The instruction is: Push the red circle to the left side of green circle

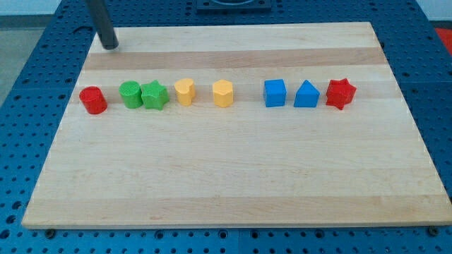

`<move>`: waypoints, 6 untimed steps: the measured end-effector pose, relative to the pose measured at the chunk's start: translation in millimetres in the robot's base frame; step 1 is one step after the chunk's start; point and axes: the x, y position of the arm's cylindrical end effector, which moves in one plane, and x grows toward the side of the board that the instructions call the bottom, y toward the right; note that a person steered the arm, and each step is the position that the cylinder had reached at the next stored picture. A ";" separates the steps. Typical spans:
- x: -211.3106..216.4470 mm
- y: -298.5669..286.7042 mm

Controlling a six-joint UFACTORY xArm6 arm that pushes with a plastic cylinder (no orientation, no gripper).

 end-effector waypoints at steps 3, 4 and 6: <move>100.5 -15.5; 128.6 -15.5; 173.5 0.1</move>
